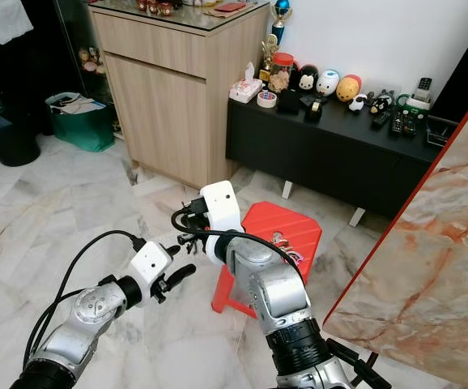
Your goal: Hang keys on a hook
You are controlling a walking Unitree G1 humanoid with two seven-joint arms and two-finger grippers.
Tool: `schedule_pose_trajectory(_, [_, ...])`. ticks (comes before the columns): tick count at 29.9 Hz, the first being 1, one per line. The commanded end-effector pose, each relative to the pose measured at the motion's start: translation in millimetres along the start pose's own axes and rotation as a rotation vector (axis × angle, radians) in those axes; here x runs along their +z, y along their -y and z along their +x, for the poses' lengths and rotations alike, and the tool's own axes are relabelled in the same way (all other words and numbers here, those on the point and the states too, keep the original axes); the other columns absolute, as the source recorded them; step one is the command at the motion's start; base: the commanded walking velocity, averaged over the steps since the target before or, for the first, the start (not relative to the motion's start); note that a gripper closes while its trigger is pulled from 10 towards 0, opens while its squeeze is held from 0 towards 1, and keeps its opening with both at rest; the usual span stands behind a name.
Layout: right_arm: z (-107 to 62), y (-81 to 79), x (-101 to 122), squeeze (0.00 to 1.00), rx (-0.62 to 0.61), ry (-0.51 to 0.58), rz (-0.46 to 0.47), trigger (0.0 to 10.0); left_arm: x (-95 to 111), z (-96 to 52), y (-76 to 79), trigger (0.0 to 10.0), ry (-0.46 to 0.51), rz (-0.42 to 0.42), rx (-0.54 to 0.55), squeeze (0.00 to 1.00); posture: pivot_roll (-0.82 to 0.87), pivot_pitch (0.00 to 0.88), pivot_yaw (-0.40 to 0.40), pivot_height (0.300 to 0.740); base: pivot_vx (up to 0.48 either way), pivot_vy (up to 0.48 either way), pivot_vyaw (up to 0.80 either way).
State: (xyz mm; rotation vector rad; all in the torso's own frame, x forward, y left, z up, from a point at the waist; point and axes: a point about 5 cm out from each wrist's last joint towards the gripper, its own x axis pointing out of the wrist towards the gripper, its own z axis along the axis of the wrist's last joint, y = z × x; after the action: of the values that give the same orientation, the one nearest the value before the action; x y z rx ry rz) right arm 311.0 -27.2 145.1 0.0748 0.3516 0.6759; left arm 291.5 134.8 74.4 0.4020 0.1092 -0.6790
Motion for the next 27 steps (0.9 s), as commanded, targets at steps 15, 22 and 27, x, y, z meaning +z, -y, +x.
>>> schedule_pose_trajectory(15, [0.7, -8.5, 9.9, 0.00, 0.037, 0.027, -0.013, 10.0, 9.1, 6.5, 1.4, 10.0, 0.082, -0.034, 0.015, 0.00, 0.07, 0.000, -0.090, 0.740, 0.000, 0.000, 0.00])
schedule_pose_trajectory(22, [1.2, -8.9, 10.2, 0.00, 0.039, 0.029, -0.010, 10.0, 8.5, 9.6, 1.6, 10.0, 0.087, -0.055, 0.027, 0.00, 0.07, 0.000, -0.089, 0.740, 0.000, 0.000, 0.00])
schedule_pose_trajectory(27, [1.2, -8.6, 11.3, 0.00, 0.040, 0.031, -0.007, 10.0, 9.0, 11.0, 0.7, 10.0, 0.096, -0.066, 0.046, 0.00, 0.07, 0.000, -0.088, 0.740, 0.000, 0.000, 0.00])
